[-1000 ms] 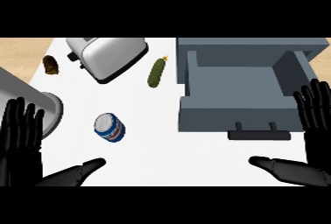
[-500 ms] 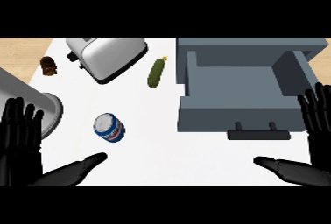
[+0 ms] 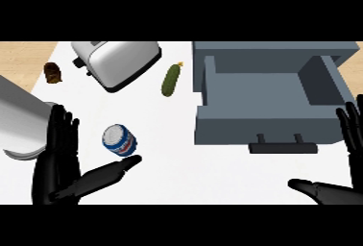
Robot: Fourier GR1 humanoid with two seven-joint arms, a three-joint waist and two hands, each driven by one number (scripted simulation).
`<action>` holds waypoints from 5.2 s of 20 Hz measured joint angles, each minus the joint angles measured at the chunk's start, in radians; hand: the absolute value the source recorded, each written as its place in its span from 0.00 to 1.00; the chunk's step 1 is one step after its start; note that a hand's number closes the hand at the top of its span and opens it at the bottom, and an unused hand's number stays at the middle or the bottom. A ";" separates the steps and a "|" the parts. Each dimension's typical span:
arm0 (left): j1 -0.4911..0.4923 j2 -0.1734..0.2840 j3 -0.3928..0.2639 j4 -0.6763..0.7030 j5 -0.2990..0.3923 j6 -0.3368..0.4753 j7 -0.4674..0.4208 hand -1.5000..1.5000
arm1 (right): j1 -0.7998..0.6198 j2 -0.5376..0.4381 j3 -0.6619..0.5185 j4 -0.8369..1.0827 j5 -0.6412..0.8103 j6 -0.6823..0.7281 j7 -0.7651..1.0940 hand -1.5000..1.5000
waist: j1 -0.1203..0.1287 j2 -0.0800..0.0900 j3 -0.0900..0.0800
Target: Pick up the can, place it into the drawer and close the drawer
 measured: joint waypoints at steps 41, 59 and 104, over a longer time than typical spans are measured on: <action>-0.191 0.009 0.232 1.052 0.517 -0.025 -0.852 0.00 | 0.043 0.001 -0.138 -0.147 -0.059 0.105 0.097 0.00 | -0.001 0.000 0.000; -0.492 0.070 0.337 1.446 0.538 -0.270 -0.968 1.00 | 0.014 -0.011 -0.179 -0.157 -0.080 0.122 0.129 0.00 | -0.006 0.001 0.000; -1.049 0.005 0.122 1.055 0.454 -0.240 -0.320 1.00 | -0.046 -0.014 -0.185 -0.165 -0.006 0.086 0.144 0.00 | -0.005 -0.002 0.000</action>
